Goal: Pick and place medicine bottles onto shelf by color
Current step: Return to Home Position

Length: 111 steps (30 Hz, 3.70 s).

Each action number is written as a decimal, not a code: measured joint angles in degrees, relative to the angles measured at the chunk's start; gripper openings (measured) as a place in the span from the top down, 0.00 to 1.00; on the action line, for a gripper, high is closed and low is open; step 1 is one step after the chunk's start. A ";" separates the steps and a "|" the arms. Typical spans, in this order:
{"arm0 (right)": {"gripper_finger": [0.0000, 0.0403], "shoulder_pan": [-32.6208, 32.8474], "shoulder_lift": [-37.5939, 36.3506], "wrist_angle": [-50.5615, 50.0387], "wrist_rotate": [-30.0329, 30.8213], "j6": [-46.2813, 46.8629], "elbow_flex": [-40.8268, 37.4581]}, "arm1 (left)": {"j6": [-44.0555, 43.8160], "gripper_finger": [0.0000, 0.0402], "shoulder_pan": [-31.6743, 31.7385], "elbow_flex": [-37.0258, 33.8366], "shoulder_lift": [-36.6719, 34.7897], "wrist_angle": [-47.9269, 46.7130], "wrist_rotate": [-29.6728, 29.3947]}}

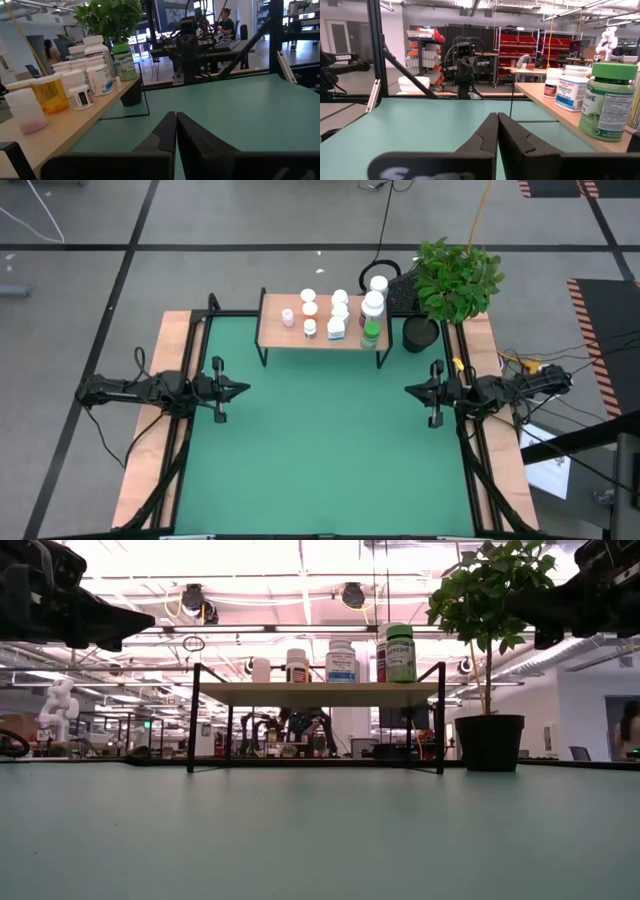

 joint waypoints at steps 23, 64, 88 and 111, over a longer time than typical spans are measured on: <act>0.99 0.00 0.00 -0.99 -12.24 -1.06 0.02 | 0.23 0.95 0.01 -0.05 0.22 -0.26 0.92; 0.99 -15.37 0.03 1.00 -13.30 0.64 0.02 | 0.10 0.94 0.01 -0.16 0.22 2.43 0.85; 0.99 -15.37 0.03 0.98 -13.29 0.64 0.02 | 0.10 0.94 0.01 -0.12 0.22 2.50 0.85; 0.99 -15.37 0.03 0.97 -13.28 0.64 0.02 | 0.12 0.94 0.01 -0.09 0.22 2.50 0.85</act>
